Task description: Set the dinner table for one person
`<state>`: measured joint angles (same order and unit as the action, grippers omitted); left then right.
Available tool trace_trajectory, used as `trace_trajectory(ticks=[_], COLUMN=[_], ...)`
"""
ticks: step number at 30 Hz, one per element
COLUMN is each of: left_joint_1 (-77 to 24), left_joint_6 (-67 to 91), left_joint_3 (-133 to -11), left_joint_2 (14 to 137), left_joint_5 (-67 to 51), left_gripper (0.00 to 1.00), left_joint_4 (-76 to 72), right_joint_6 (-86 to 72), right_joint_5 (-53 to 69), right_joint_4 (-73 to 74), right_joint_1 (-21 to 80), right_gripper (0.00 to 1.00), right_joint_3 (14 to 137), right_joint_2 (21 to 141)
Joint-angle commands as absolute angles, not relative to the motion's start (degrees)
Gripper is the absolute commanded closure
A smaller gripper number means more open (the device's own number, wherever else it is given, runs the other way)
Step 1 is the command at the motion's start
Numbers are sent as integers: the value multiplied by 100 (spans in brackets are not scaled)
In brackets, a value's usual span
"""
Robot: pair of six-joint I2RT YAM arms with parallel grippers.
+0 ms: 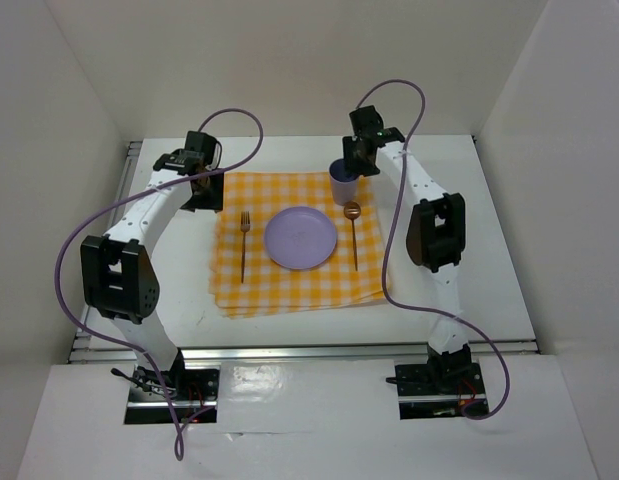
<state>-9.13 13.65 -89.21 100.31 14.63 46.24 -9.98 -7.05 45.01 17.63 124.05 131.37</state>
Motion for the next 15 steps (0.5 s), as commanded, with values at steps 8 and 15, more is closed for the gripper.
trace_trajectory(ticks=[8, 15], left_joint_1=[-879, -879], left_joint_6=[1283, 1283], left_joint_3=[-8851, -8851], left_joint_2=[9817, 9765], left_joint_5=[1336, 1450], left_gripper=[37, 37], left_joint_4=[4500, 4500], right_joint_6=[-915, -984], right_joint_5=[-510, -1072], right_joint_4=[4166, 3394], right_joint_1=[1749, 1696], right_gripper=[7, 0], right_joint_3=[12770, 12202], right_joint_2=[12692, 11305])
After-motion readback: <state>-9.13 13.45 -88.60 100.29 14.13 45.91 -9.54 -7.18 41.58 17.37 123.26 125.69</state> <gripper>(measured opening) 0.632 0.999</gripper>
